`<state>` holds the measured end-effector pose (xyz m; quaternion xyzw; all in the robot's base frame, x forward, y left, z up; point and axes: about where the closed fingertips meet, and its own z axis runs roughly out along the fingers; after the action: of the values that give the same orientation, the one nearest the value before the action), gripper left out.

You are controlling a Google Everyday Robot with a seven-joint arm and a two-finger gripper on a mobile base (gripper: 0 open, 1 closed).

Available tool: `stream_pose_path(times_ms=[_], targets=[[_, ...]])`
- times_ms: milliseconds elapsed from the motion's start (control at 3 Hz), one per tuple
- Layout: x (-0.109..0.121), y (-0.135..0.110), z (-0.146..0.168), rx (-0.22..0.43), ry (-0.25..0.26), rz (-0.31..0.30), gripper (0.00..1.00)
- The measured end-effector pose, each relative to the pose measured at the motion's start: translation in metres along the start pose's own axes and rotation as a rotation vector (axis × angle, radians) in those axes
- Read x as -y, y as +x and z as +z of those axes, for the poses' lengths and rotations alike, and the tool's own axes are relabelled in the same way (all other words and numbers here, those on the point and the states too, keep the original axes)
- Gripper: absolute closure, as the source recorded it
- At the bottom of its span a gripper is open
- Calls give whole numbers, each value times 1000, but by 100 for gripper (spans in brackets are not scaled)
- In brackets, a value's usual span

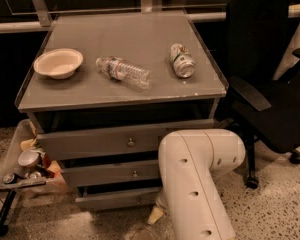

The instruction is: Open bottom drawer

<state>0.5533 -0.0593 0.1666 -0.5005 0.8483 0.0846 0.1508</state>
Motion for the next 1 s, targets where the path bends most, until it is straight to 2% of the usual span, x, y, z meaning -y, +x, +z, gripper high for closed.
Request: stream_pose_path(times_ms=[333, 667, 1000], targets=[[-19, 12, -5, -19, -42, 2, 0], [-19, 11, -8, -19, -43, 2, 0], [-38, 21, -17, -45, -86, -3, 0]])
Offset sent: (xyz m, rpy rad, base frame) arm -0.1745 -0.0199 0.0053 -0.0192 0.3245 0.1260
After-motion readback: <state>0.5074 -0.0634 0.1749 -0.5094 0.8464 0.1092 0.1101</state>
